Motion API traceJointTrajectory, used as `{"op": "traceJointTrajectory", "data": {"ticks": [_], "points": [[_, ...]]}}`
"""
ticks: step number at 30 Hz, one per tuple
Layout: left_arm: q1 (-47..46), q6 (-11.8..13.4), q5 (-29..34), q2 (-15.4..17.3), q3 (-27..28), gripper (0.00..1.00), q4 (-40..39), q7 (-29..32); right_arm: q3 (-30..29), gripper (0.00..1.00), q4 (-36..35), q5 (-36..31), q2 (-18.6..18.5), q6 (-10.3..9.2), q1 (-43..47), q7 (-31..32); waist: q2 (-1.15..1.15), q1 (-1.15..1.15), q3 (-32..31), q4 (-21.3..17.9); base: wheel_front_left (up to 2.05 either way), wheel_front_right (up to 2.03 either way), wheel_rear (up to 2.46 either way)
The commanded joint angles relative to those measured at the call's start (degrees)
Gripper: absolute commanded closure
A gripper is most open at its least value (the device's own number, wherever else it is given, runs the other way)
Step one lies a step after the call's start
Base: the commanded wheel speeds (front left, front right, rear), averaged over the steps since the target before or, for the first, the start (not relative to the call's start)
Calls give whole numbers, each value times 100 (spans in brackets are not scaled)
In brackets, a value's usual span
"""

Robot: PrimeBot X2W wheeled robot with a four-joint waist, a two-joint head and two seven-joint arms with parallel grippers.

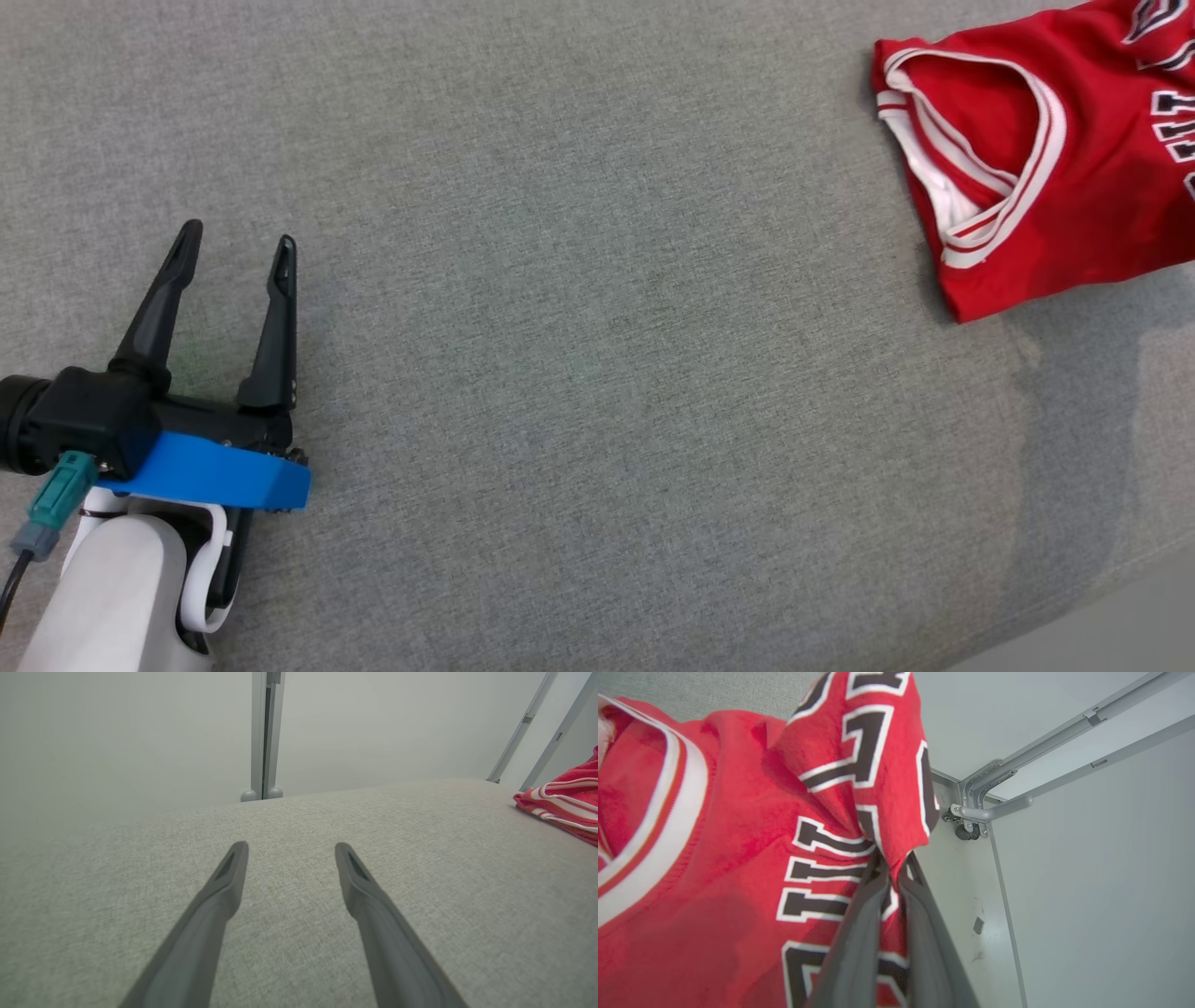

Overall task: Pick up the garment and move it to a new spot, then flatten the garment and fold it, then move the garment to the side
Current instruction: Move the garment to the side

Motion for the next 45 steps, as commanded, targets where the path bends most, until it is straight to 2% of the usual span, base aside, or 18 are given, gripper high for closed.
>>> {"op": "traceJointTrajectory", "data": {"ticks": [1, 11, 12, 13, 14, 15, 21, 26, 29, 31, 32, 37, 41, 45], "points": [[-98, 1, 30, 34, 16, 0, -66, 26, -43, 100, 105, -90, -58, -3, -144, -96, 0, -1, 37, 17, 0, 0, 0], [-13, 36, -4, 63, -56, 0, -112, 43, -170, 100, 445, -523, -60, -3, -281, -593, 0, -1, 0, 194, 0, 0, 0], [-10, 43, -8, 43, -75, 0, -97, 25, -198, 69, 464, -547, -54, -3, -285, -588, 0, -1, -24, 225, 0, 0, 0], [-3, 47, -14, 30, -95, 0, -75, 9, -246, 60, 496, -580, -54, -3, -279, -566, 0, -1, -56, 258, 0, 0, 0], [9, 60, -19, 12, -104, 0, -61, -8, -290, 12, 525, -595, -44, -3, -262, -545, 0, -1, -83, 284, 0, 0, 0], [23, 71, -30, -8, -107, 0, -42, -25, -377, 0, 562, -608, -27, -3, -242, -519, 0, -1, -117, 312, 0, 0, 0], [158, 77, -111, -145, -145, 0, 206, -207, -794, 0, 539, -765, 73, -3, 110, -741, 0, -1, -517, 504, 0, 0, 0], [372, 57, -237, -401, -189, 0, 614, -421, -1159, 0, 180, -522, 323, -2, 718, -1355, 0, -1, -1215, 810, 0, 0, 0], [553, 56, -311, -533, -156, 0, 851, -500, -1409, 0, -337, -233, 693, -2, 1356, -1728, 0, -1, -1694, 1028, 0, 0, 0], [624, 65, -323, -573, -134, 0, 906, -514, -1501, 0, -541, -154, 770, -2, 1599, -1805, 0, -1, -1830, 1090, 0, 0, 0], [783, 84, -356, -656, -89, 0, 972, -534, -1645, 0, -1017, 4, 1007, -2, 2104, -1914, 0, -1, -2071, 1221, 0, 0, 0], [1171, 96, -391, -779, 47, 0, 1062, -553, -1861, 0, -2279, 124, 1723, -1, 3408, -1811, 0, -1, -2503, 1548, 0, 0, 0], [1394, 58, -372, -860, 117, 0, 1112, -556, -1767, 0, -3084, 57, 2305, -1, 4251, -1661, 0, -1, -2686, 1741, 0, 0, 0], [1509, 32, -375, -932, 214, 0, 1163, -557, -1504, 0, -3419, 21, 2543, -1, 4617, -1619, 0, -1, -2766, 1796, 0, 0, 0]]}}
